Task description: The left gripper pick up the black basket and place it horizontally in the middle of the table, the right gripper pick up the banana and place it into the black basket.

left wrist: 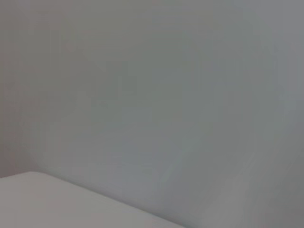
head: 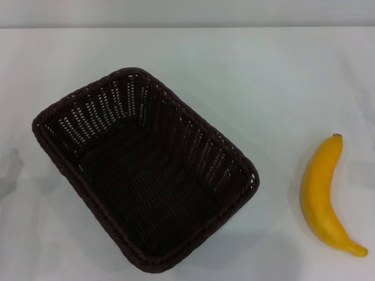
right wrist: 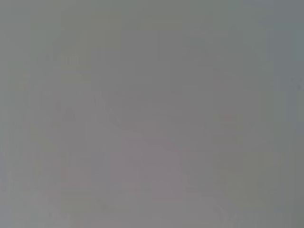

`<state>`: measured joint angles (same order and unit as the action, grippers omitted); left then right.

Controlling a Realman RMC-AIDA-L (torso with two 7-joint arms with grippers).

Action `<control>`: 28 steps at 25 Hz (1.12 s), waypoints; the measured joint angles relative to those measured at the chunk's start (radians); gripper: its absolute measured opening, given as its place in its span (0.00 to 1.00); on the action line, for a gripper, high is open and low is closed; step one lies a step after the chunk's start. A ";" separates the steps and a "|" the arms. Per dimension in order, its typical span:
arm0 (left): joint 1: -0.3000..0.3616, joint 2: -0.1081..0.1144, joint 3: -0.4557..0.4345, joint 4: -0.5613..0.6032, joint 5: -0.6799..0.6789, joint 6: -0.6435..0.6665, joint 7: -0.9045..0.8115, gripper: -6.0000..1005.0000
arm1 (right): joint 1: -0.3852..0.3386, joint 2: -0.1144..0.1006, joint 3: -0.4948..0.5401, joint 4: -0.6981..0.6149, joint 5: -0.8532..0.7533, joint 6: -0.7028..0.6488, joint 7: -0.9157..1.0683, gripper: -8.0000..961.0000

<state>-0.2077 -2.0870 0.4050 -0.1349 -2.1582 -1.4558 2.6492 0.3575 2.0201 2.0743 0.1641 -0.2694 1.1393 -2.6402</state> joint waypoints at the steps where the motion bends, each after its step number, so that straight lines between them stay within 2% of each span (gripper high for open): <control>1: -0.001 0.000 0.000 0.000 0.000 0.000 0.000 0.86 | 0.001 0.000 0.000 0.000 0.000 -0.001 0.000 0.89; 7: -0.010 0.001 0.000 -0.001 -0.001 0.005 -0.011 0.86 | 0.003 0.001 0.000 0.000 0.004 -0.014 0.001 0.89; 11: -0.013 0.004 0.000 0.014 -0.004 0.008 -0.092 0.86 | 0.003 0.002 0.000 0.000 0.006 -0.014 0.002 0.89; 16: -0.006 0.010 0.006 0.134 0.016 0.018 -0.284 0.86 | 0.003 0.002 0.000 0.000 0.006 -0.012 0.003 0.89; 20: -0.004 0.021 0.007 0.302 0.119 0.051 -0.512 0.86 | 0.006 0.002 0.000 0.001 0.006 -0.012 0.004 0.89; 23: -0.027 0.049 0.008 0.449 0.272 0.101 -0.779 0.86 | 0.010 0.002 -0.004 0.002 0.006 -0.012 0.003 0.89; 25: -0.071 0.093 0.009 0.549 0.427 0.129 -0.977 0.86 | 0.014 0.003 -0.006 0.002 0.005 -0.012 0.003 0.89; 28: -0.147 0.155 0.009 0.620 0.611 0.131 -1.168 0.86 | 0.018 0.003 -0.008 0.002 0.004 -0.013 0.003 0.90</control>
<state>-0.3547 -1.9323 0.4143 0.4850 -1.5472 -1.3252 1.4811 0.3755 2.0232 2.0667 0.1662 -0.2654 1.1265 -2.6367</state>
